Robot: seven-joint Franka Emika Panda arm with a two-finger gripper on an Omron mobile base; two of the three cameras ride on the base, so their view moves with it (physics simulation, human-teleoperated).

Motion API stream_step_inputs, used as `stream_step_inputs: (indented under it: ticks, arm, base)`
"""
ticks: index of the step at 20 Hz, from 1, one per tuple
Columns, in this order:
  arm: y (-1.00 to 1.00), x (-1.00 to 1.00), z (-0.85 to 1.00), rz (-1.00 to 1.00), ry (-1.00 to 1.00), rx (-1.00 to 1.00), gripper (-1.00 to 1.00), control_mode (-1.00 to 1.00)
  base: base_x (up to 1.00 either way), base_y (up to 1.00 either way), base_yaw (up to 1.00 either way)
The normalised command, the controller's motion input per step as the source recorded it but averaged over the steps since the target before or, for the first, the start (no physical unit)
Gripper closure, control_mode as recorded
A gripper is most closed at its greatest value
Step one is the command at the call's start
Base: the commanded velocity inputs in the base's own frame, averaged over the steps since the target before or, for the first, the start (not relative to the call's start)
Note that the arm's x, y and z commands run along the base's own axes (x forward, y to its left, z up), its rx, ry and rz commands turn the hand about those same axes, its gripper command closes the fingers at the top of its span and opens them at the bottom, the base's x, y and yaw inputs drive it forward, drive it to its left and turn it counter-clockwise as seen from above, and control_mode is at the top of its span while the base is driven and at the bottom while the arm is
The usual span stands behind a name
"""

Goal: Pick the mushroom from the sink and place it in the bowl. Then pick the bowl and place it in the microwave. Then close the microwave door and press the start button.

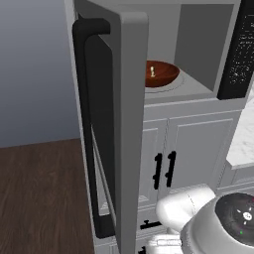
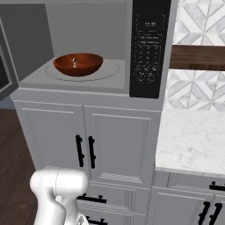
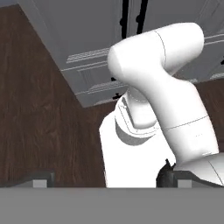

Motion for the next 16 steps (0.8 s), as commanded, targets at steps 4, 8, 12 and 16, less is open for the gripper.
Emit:
stream_step_inputs:
  ticks: [4,8,12,16]
  arm:
    - [-0.15,-0.97,-0.8,0.19,-0.17,-0.11,-1.0,-1.0]
    - [0.4,-0.44,-0.91,0.17,-0.14,-0.24,-1.0,-1.0]
    - [1.0,0.21,-0.36,0.01,-0.08,-0.28,-1.0,-1.0]
    - [1.0,0.4,-0.01,0.0,-0.02,-0.35,-1.0,-1.0]
  base:
    - [0.0,0.0,0.0]
    - [0.0,0.0,0.0]
    - [0.0,0.0,0.0]
    - [0.0,0.0,0.0]
